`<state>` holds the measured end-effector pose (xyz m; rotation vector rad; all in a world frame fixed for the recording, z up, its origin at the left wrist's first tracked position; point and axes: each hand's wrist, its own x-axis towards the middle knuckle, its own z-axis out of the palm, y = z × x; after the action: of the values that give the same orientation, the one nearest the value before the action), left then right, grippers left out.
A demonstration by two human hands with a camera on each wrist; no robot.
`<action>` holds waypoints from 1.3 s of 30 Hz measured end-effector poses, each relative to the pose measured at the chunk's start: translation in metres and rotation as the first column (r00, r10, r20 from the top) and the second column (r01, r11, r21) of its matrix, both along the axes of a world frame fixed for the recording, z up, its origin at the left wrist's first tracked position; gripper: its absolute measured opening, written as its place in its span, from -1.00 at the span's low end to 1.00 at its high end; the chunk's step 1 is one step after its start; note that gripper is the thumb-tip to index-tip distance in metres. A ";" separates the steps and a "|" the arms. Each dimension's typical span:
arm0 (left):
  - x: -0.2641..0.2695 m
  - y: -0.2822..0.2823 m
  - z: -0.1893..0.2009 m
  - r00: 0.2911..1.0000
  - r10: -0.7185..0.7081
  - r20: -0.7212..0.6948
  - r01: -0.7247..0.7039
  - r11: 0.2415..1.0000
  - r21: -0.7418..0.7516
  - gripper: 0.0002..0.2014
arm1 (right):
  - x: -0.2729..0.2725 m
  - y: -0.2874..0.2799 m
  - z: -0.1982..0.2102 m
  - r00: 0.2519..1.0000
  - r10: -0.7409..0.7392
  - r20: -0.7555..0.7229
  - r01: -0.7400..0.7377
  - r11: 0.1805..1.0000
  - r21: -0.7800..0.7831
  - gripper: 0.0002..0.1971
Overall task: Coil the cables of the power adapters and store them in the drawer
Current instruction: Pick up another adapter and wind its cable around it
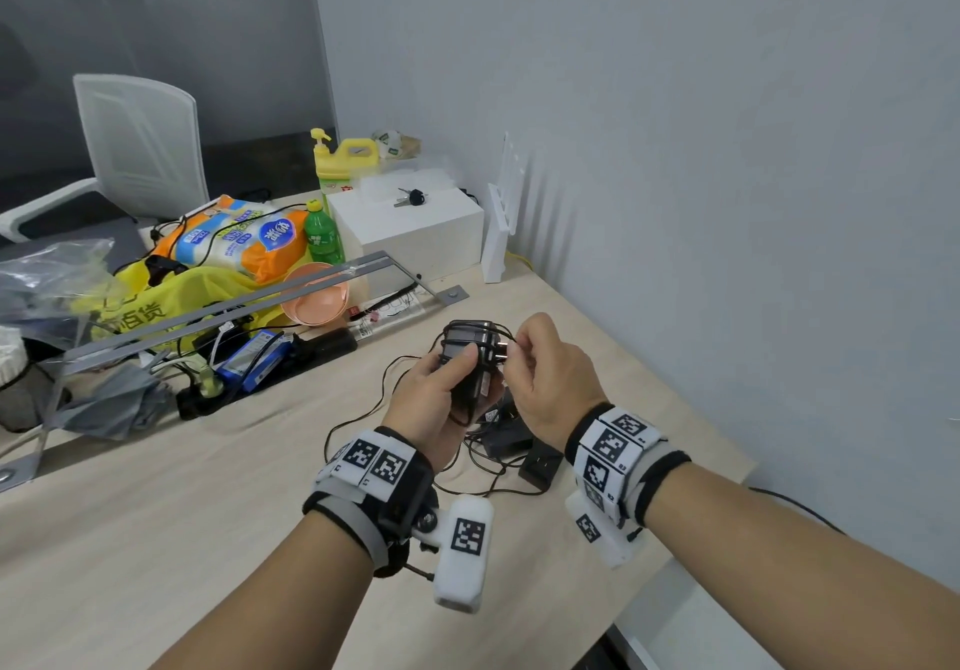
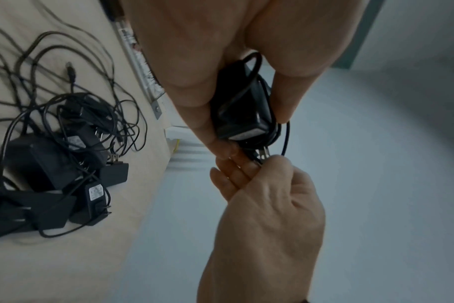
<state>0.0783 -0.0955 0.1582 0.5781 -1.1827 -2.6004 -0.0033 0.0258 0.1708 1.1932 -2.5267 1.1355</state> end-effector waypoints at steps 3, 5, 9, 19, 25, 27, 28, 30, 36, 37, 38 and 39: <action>-0.001 -0.002 0.001 1.000 -0.020 -0.023 0.021 1.000 0.017 -0.53 | -0.003 0.000 0.001 1.000 -0.009 0.017 0.010 0.997 -0.077 -0.89; -0.002 -0.003 0.002 0.999 -0.018 -0.027 0.018 1.000 0.024 -0.49 | -0.003 -0.001 0.001 0.999 0.005 0.038 -0.001 0.994 -0.107 -0.94; -0.002 -0.003 0.004 0.998 -0.002 -0.057 0.006 0.998 0.064 -0.51 | -0.007 -0.003 -0.003 0.997 0.001 0.080 0.007 0.995 -0.104 -0.95; -0.007 -0.003 0.011 0.999 0.040 -0.003 -0.039 0.985 0.166 -0.51 | -0.008 -0.002 -0.006 0.995 0.099 0.020 -0.099 0.995 -0.002 -0.80; -0.013 -0.001 0.018 0.997 0.064 0.033 -0.070 0.963 0.260 -0.67 | -0.006 -0.009 -0.001 0.978 0.058 0.199 -0.033 0.991 -0.128 -0.81; -0.013 -0.001 0.021 0.997 0.067 0.032 -0.074 0.953 0.294 -0.67 | -0.005 -0.012 0.003 0.958 0.056 0.283 -0.001 0.982 -0.191 -0.83; -0.013 -0.001 0.021 0.997 0.068 0.033 -0.075 0.949 0.307 -0.66 | -0.003 -0.012 0.007 0.945 0.059 0.321 0.013 0.976 -0.218 -0.84; -0.013 -0.002 0.021 0.997 0.065 0.032 -0.072 0.943 0.325 -0.63 | -0.002 -0.014 0.012 0.922 0.070 0.380 0.035 0.964 -0.263 -0.84; -0.012 -0.003 0.022 0.999 0.045 -0.001 -0.041 0.930 0.366 -0.59 | -0.010 -0.014 0.017 0.815 0.152 0.559 0.089 0.921 -0.380 -0.83; -0.011 -0.004 0.022 0.999 0.031 -0.012 -0.024 0.930 0.367 -0.56 | -0.010 -0.013 0.019 0.763 0.199 0.615 0.091 0.909 -0.406 -0.85; -0.010 -0.005 0.022 1.000 0.015 -0.021 -0.006 0.931 0.364 -0.51 | -0.011 -0.012 0.021 0.694 0.255 0.673 0.095 0.895 -0.437 -0.86; -0.010 -0.005 0.021 1.000 0.002 -0.028 0.008 0.933 0.359 -0.48 | -0.011 -0.011 0.023 0.620 0.310 0.720 0.098 0.881 -0.463 -0.87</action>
<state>0.0685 -0.1006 0.1793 0.6025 -0.6971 -2.8362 -0.0148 0.0152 0.1934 0.8086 -2.3834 2.5989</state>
